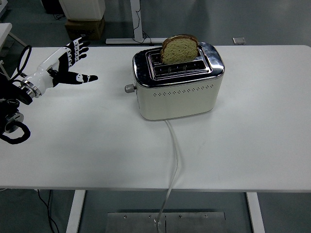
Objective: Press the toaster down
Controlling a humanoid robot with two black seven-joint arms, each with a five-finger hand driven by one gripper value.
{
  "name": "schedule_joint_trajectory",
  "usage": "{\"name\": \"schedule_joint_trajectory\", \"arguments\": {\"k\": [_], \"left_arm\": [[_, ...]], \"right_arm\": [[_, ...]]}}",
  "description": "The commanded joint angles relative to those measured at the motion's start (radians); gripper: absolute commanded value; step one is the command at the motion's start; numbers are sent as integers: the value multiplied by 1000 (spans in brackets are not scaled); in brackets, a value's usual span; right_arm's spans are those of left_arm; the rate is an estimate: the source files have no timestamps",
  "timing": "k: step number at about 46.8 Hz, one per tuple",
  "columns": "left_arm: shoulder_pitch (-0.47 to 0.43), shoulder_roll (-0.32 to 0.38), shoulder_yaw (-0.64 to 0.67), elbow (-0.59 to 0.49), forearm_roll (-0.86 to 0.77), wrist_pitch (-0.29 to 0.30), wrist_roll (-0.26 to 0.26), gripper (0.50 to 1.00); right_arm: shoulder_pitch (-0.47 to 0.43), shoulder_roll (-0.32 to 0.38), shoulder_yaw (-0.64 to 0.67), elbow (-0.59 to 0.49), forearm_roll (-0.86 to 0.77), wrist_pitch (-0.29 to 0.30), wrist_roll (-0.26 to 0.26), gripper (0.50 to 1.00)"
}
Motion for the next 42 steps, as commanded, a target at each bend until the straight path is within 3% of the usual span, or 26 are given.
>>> {"name": "schedule_joint_trajectory", "arguments": {"k": [1,16,22,31,42], "left_arm": [[2,-29,-18,30,-60,-2,-1,1000],[2,-197,-97,260,-339,-9,1,1000],[3,-251,-128,329,-443,-38,-1,1000],[8,-294,-136,402,-489,-54,-1,1000],[9,-296,-145,407,-492,-52,-1,1000]], "right_arm": [[0,0,0,0,0,0,0,1000],[0,0,0,0,0,0,0,1000],[0,0,2,0,0,0,0,1000],[0,0,2,0,0,0,0,1000],[0,0,2,0,-1,0,0,1000]]}}
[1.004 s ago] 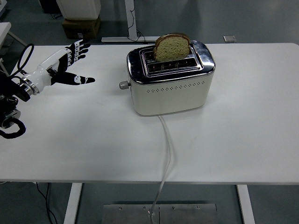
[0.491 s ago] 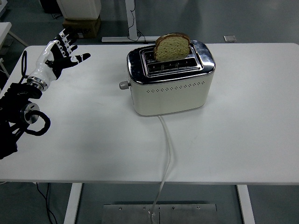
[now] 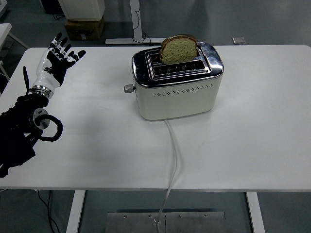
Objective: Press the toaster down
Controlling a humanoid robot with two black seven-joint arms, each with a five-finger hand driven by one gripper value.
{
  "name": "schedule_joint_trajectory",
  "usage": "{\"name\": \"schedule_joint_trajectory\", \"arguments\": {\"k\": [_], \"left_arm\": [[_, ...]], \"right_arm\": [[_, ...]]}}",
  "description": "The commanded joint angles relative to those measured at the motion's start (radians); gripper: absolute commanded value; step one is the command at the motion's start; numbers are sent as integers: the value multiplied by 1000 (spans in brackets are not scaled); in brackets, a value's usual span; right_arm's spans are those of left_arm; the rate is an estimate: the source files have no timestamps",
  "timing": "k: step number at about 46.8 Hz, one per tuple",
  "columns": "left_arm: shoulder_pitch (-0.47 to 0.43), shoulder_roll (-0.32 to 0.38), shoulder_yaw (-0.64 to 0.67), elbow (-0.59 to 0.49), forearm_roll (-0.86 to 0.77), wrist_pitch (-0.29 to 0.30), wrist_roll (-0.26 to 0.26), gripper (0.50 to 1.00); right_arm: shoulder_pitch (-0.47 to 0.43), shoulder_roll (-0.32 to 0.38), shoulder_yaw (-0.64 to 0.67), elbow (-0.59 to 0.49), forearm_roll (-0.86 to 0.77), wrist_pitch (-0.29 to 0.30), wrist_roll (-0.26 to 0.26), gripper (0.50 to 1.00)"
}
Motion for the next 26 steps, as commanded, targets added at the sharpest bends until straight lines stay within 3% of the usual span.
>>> {"name": "schedule_joint_trajectory", "arguments": {"k": [1,11,26], "left_arm": [[0,0,-7,0,-6,1,2,1000],[-1,-3,-38,2,-60,1,3,1000],[-1,-66,-61,45,-79,-3,6,1000]], "right_arm": [[0,0,0,1,-1,0,0,1000],[-2,0,1,1,2,0,0,1000],[-2,0,1,1,1,0,0,1000]]}}
